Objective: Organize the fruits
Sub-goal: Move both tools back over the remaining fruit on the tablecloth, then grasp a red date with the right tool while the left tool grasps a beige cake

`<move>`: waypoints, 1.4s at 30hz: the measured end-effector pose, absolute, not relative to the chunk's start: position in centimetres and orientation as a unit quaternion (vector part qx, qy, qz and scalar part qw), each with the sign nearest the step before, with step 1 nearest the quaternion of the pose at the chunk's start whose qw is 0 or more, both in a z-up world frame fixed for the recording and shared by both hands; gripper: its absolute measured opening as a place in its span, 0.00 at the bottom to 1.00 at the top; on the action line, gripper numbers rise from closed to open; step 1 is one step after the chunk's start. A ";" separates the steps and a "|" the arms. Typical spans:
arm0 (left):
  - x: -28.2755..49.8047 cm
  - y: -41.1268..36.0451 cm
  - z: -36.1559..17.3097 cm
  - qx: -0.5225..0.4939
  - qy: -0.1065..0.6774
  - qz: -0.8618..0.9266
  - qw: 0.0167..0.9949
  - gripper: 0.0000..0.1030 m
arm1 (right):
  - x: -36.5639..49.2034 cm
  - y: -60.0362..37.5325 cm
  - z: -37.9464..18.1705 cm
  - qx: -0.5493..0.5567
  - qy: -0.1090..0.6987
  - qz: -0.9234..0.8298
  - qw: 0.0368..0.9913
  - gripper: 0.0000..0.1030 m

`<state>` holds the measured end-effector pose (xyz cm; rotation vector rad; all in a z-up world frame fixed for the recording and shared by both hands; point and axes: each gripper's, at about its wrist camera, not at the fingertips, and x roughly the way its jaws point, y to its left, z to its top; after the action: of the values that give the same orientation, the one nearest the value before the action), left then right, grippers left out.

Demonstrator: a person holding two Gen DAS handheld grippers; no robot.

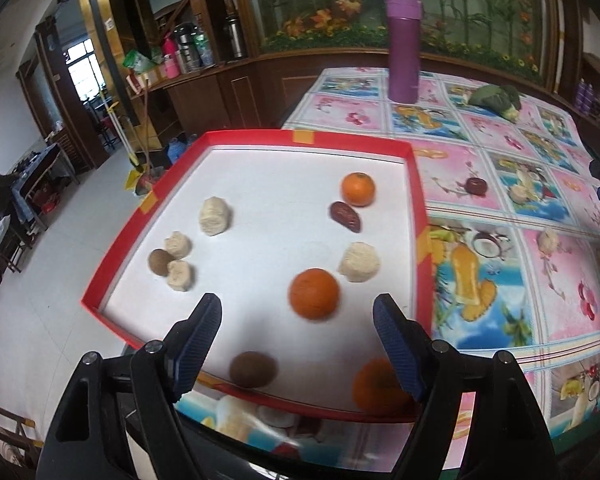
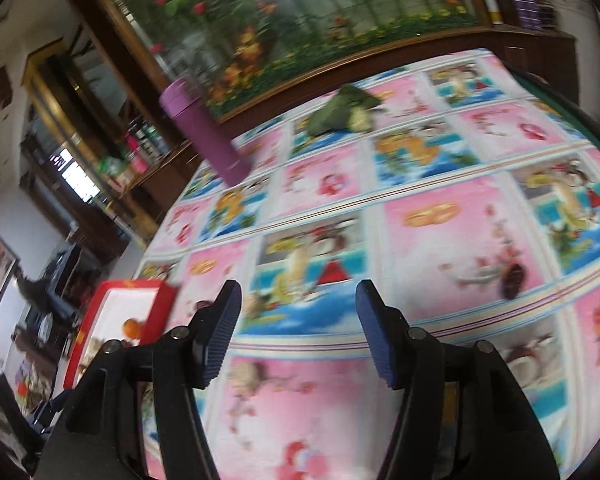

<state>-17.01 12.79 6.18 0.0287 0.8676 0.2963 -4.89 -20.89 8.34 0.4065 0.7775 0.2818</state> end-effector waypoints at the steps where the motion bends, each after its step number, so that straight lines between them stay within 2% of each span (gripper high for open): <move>1: -16.9 12.4 6.2 0.015 0.420 0.139 0.897 0.76 | -4.9 -21.8 8.3 0.200 0.374 0.128 0.897 0.59; 14: -14.9 5.6 6.8 0.049 0.424 0.050 0.903 0.76 | -4.4 -32.7 7.3 0.251 0.378 0.045 0.890 0.59; 30: -13.3 0.2 5.0 0.082 0.451 -0.017 0.888 0.76 | -3.0 -31.5 4.6 0.215 0.443 0.019 0.870 0.58; 33: -12.6 -0.3 5.2 0.084 0.450 -0.023 0.889 0.76 | -2.7 -31.0 4.2 0.203 0.449 0.014 0.870 0.53; 35: -12.1 -0.7 5.5 0.087 0.447 -0.028 0.890 0.76 | -2.5 -30.7 3.9 0.194 0.455 0.009 0.869 0.44; 39: -11.2 -1.4 5.7 0.086 0.447 -0.037 0.890 0.76 | -2.3 -30.0 3.7 0.163 0.452 -0.007 0.877 0.37; 42: -10.9 -1.8 5.5 0.081 0.451 -0.043 0.888 0.76 | -2.3 -29.5 3.7 0.131 0.450 -0.023 0.883 0.27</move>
<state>-10.87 -1.75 5.53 0.1683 0.9373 -0.0902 -2.35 -29.50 3.68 0.2719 0.9359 -0.0473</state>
